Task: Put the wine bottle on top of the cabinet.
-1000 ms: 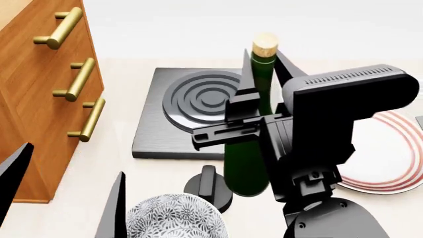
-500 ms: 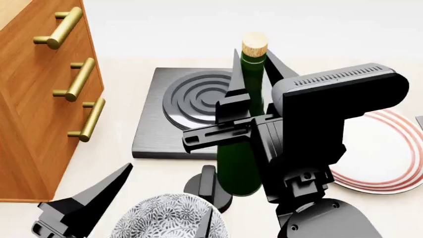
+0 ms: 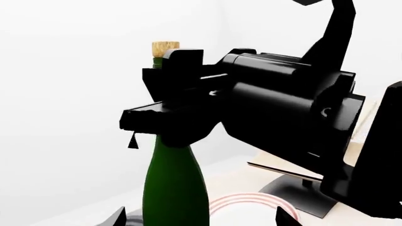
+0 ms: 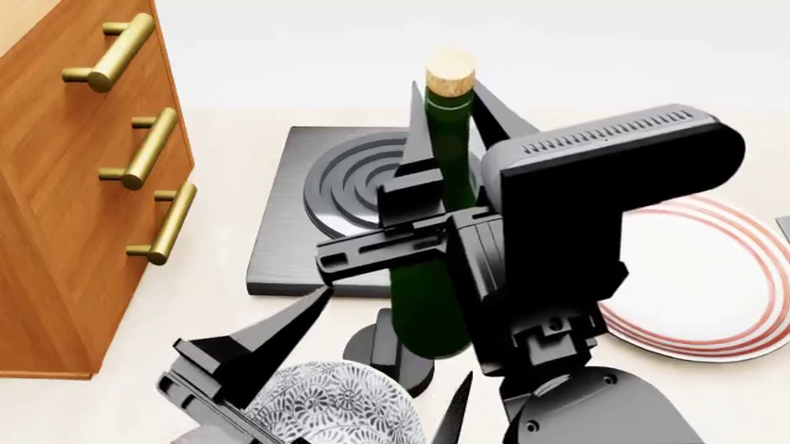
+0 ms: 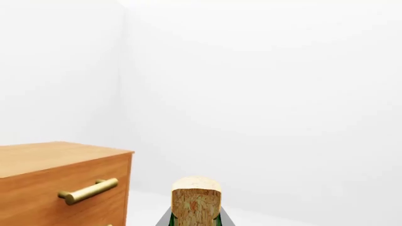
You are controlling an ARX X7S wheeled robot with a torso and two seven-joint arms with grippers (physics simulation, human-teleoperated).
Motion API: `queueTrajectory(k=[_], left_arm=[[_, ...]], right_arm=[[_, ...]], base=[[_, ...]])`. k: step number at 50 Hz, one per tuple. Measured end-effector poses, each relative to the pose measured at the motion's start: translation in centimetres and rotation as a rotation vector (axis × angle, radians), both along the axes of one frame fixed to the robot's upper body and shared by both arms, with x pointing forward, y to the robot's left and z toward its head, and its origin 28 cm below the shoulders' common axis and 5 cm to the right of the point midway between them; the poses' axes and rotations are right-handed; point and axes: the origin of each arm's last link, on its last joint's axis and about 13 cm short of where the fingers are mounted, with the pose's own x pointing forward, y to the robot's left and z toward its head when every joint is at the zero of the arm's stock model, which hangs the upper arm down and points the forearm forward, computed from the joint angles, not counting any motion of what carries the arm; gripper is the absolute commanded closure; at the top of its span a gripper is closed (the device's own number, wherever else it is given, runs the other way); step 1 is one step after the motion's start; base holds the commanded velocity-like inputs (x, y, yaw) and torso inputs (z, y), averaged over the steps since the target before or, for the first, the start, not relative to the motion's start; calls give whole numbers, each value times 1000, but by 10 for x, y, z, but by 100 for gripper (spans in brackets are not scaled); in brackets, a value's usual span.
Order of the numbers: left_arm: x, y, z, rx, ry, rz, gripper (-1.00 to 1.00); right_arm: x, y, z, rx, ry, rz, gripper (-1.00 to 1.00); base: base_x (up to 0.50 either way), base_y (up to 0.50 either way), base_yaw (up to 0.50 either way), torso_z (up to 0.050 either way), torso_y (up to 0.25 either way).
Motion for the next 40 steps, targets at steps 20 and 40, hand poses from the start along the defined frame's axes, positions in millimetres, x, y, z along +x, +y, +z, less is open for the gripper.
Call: queueTrajectory(k=[20, 40], left_arm=[[15, -8, 1, 10, 3, -7, -100], [31, -14, -4, 29, 25, 3, -100]], right_arm=[[-5, 2, 5, 1, -17, 13, 100], [-8, 2, 7, 7, -27, 22, 100]], base=[[0, 0, 0, 0, 1], [0, 0, 0, 0, 1]])
